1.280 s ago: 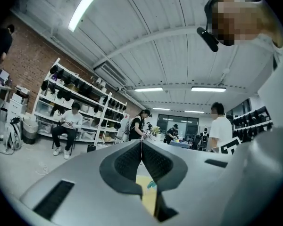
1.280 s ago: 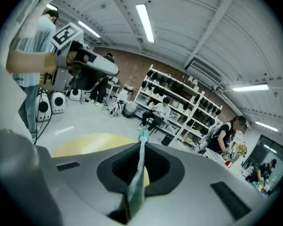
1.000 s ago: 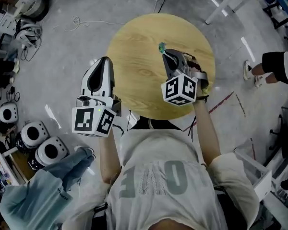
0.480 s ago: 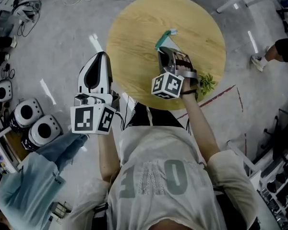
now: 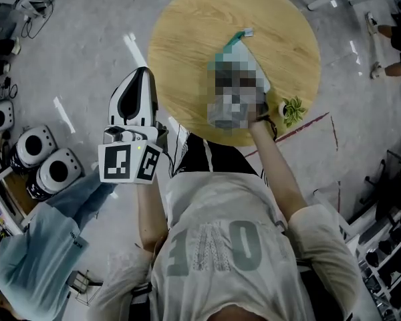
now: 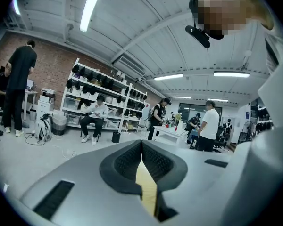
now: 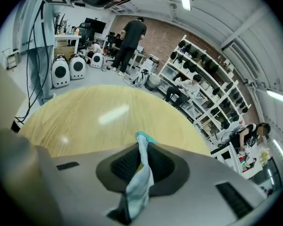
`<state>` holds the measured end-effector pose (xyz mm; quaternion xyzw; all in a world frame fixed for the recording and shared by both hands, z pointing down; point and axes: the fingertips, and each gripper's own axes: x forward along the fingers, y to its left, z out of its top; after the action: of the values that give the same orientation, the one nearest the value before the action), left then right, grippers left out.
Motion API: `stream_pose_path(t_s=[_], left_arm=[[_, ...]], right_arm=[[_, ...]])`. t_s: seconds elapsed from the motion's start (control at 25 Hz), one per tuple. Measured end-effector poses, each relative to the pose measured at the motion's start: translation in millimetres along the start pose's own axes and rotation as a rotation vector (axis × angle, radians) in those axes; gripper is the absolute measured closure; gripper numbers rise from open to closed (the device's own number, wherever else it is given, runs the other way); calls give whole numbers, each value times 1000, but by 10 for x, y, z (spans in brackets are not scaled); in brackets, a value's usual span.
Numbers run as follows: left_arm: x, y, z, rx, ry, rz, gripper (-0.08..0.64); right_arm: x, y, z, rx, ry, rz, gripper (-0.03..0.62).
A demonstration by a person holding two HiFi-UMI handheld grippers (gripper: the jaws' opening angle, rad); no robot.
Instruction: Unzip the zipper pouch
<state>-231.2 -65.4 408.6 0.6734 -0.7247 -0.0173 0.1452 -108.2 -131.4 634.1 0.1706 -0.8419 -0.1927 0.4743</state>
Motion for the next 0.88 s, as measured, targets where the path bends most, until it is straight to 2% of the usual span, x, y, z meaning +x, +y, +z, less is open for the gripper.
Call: stream_pose_path(t_s=[0.24,0.28,0.32,0.4,0.64,0.88], left_arm=[[16,-33,-81,-18,9,-6,534],[15,-34,-95,-26,13,-8,534],[12,-35,-104,-33,16,-11,534],[0,-35,-105,-38,19,-13,534],[-14,-45,-77,-33,10,-22,533],[-37,-67,82,-22,-19,-40,534]], right_arm=[[52,119,-76,41,19,87,543],[59,147,-82,57,21,108,521],[64,170,-84,75,23,127,468],[60,183,-72,102,23,146,446],[26,199,-33,127,14,177,371],[-139,3,148,143,-13,137,371]])
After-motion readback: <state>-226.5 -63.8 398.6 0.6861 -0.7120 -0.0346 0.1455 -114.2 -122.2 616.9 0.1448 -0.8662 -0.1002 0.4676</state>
